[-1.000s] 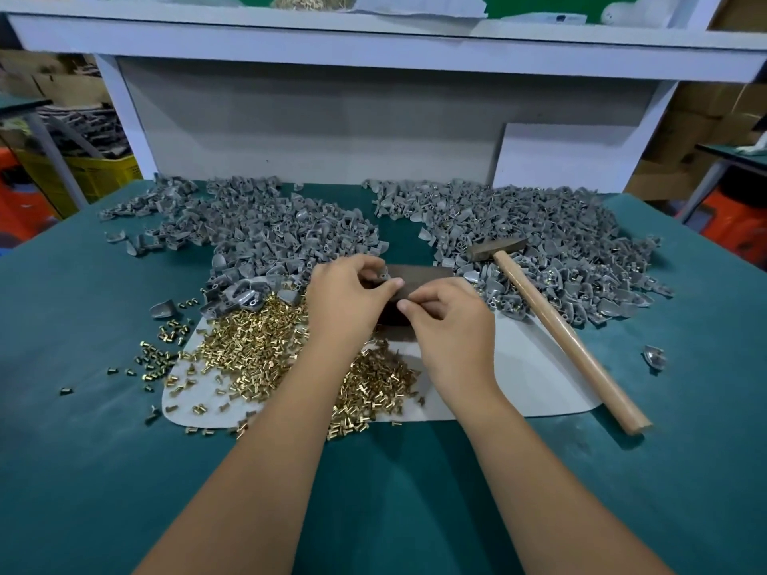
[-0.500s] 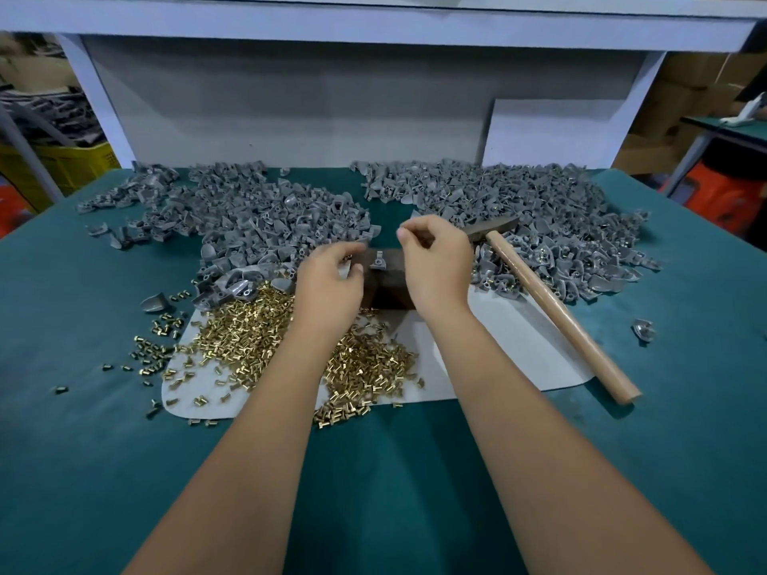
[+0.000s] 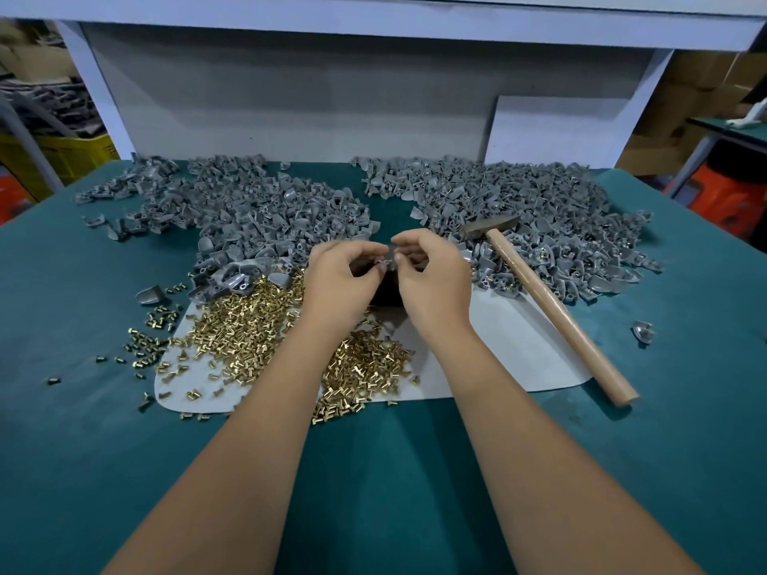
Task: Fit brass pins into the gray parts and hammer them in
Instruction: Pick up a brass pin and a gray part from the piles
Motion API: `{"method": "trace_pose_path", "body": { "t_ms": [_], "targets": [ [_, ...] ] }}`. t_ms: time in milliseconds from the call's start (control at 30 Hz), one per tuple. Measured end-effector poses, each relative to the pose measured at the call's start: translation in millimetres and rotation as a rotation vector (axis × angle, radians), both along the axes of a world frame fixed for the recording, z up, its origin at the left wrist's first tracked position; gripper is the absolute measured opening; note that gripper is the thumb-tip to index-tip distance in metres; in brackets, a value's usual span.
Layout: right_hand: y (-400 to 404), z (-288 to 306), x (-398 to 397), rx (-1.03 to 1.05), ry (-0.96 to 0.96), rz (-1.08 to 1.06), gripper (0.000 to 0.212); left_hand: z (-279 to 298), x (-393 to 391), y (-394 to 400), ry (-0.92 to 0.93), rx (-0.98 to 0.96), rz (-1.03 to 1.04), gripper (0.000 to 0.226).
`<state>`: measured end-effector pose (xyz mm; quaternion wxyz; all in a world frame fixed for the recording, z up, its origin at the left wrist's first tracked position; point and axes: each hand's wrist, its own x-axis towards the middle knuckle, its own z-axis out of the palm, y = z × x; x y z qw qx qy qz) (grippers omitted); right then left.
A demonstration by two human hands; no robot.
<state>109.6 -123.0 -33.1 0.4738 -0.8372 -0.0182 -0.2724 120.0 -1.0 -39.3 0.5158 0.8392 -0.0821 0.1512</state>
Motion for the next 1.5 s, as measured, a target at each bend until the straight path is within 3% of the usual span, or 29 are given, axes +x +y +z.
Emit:
{"method": "trace_pose_path", "body": {
  "t_ms": [467, 700, 1067, 1233, 1367, 1500],
  "targets": [
    [-5.2, 9.4, 1.9, -0.09, 0.041, 0.111, 0.047, 1.7, -5.3, -3.7, 0.007, -0.165, -0.02, 0.023],
    [-1.4, 17.0, 1.3, -0.244, 0.072, 0.084, 0.055, 1.2, -6.4, -2.9, -0.012, -0.193, -0.04, 0.038],
    [3.2, 10.7, -3.5, -0.147, 0.03, 0.096, 0.054, 0.7, -6.4, -3.6, 0.022, -0.175, -0.026, 0.034],
    [-0.2, 7.9, 1.1, -0.151, 0.047, 0.113, 0.041, 0.7, -7.7, -5.4, 0.052, -0.151, 0.045, 0.016],
    [-7.6, 7.5, 1.3, -0.129, 0.044, 0.177, 0.033, 1.7, -8.3, -6.3, 0.051, -0.116, 0.058, 0.018],
    [-12.1, 13.1, 0.1, 0.049, 0.065, 0.138, 0.032, 2.4, -8.8, -7.4, 0.045, -0.089, 0.085, 0.022]
  ]
}}
